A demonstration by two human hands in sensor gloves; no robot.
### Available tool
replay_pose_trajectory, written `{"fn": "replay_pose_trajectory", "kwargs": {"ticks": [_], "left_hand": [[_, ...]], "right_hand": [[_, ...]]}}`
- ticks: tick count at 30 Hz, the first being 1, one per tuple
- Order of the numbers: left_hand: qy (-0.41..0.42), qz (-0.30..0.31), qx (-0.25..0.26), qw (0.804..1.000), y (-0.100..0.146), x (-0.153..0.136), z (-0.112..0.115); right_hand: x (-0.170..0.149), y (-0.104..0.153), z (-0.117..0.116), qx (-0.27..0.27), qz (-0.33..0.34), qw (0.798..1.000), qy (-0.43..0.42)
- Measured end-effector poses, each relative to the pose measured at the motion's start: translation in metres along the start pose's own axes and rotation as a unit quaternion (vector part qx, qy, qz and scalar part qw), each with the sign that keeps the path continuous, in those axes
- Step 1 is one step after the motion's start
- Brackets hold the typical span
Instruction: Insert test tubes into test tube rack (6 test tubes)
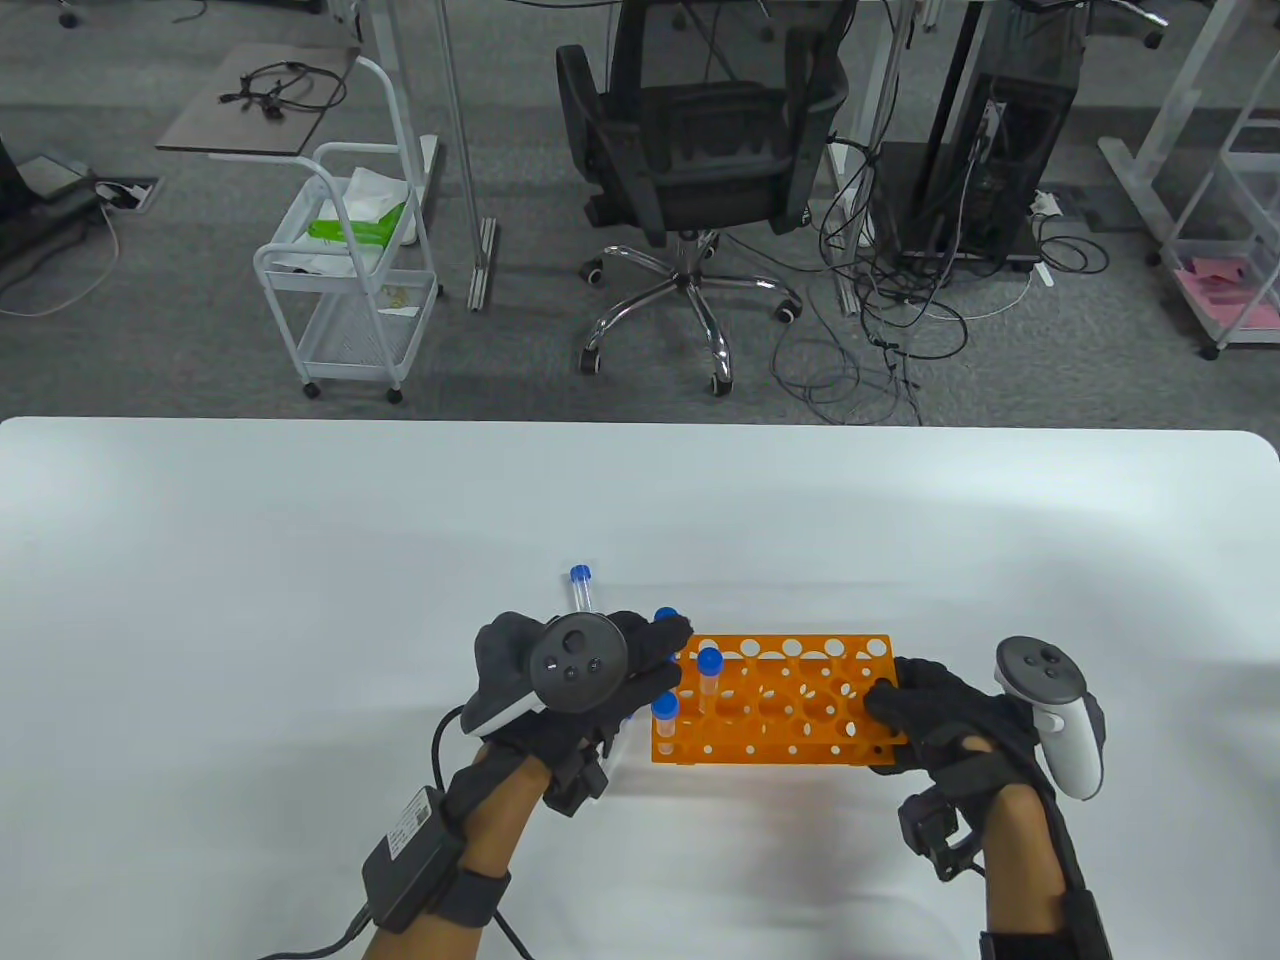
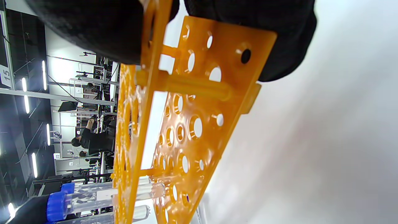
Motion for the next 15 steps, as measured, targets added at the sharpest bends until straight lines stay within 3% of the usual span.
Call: {"fn": "replay_pose_trajectory", "kwargs": {"ticks": [15], "left_hand": [[0.014, 0.000, -0.023, 1.000, -0.0004, 0.0012, 0.0030]], "right_hand": [[-0.0001, 0.0008, 0.0003, -0.008, -0.005, 1.000, 0.001]]}}
Point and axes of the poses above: the tracker on the back of each hand, its own x axis roughly to the thumb side, its own y axis roughly from the fingertips to the wrist, z = x × y, the point moved 1 cm from there along -y, roughly from the wrist to the fingertips, and after that the axes turned 10 degrees about -y, right-handed, at the moved point
